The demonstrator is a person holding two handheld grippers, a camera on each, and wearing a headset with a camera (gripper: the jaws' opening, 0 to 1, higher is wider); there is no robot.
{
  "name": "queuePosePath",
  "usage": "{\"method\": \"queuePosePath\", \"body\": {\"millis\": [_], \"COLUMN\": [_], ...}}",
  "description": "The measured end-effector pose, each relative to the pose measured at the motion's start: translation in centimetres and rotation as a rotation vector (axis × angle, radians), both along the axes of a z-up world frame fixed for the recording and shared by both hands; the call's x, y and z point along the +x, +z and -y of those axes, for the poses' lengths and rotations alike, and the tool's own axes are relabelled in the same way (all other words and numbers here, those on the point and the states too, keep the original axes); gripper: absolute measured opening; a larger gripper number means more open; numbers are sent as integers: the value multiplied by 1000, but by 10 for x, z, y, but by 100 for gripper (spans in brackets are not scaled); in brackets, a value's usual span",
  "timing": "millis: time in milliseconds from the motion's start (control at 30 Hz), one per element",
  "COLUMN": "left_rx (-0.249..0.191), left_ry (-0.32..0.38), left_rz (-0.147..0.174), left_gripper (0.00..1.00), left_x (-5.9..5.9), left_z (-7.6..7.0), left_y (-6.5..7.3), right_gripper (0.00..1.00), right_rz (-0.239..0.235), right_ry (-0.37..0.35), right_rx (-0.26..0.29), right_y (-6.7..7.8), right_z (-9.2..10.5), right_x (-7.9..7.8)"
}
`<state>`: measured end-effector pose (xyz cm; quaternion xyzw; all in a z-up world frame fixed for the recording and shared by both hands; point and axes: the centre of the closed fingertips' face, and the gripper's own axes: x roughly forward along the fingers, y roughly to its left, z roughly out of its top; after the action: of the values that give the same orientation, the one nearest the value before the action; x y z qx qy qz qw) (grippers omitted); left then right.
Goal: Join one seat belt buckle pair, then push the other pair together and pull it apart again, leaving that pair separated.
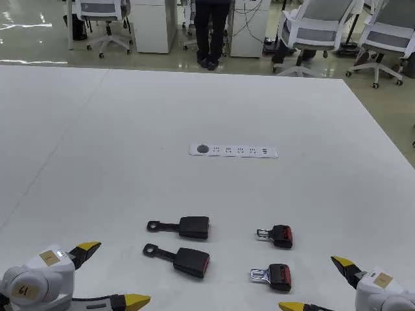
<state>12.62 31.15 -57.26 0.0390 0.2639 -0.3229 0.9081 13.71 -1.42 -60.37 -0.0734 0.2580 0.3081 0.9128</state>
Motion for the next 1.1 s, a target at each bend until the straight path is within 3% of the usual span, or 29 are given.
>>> {"method": "queuePosePath", "body": {"millis": [167, 633, 767, 1100], "left_rx": [-1, -2, -1, -2], "left_ry": [1, 1, 0, -4], "left_rz": [1, 4, 5, 6], "left_gripper": [97, 97, 97, 97], "left_x": [4, 5, -1, 6], "left_z": [-6, -9, 4, -6], "left_y": [-6, -8, 8, -5], "right_gripper": [96, 96, 96, 95], "right_rz": [3, 2, 1, -5], "right_ry": [-6, -7, -7, -8], "right_rx": [1, -2, -5, -6], "right_y": [1, 0, 0, -1], "right_z": [2, 3, 3, 3], "right_x": [1, 1, 0, -2]}}
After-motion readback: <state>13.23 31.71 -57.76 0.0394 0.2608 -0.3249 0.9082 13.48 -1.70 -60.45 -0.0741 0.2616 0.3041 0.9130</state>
